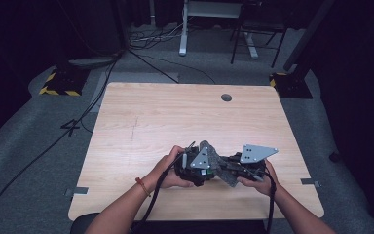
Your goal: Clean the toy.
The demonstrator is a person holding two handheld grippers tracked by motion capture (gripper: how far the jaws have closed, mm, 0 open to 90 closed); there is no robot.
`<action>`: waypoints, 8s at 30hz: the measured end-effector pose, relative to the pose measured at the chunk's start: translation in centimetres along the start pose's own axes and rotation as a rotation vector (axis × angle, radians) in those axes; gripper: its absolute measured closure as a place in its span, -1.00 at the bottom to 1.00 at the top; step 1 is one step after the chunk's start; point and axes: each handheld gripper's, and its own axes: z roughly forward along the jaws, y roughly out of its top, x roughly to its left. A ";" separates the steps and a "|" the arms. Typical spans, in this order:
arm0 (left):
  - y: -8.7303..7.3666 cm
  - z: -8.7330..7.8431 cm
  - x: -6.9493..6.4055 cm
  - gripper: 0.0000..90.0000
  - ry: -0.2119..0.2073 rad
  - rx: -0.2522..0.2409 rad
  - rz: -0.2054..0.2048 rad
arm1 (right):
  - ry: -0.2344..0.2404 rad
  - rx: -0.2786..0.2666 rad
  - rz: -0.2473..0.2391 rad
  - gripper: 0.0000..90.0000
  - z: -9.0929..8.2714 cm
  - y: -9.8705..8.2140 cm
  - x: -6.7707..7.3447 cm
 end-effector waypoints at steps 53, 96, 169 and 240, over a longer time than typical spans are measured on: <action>-0.4 -0.2 0.2 -0.25 -0.013 -0.011 -0.027 | 0.004 0.013 -0.020 0.77 0.1 0.3 0.7; -0.1 -2.3 0.5 -0.25 0.026 -0.117 -0.041 | -0.014 0.131 0.105 0.77 1.8 -2.8 -2.0; -0.2 -2.8 1.0 -0.25 0.053 -0.131 -0.050 | 0.100 0.096 0.105 0.77 2.2 -2.2 -0.6; 0.0 -1.6 0.9 -0.26 0.047 -0.088 -0.069 | -0.057 -0.042 0.053 0.79 0.1 -0.9 -0.1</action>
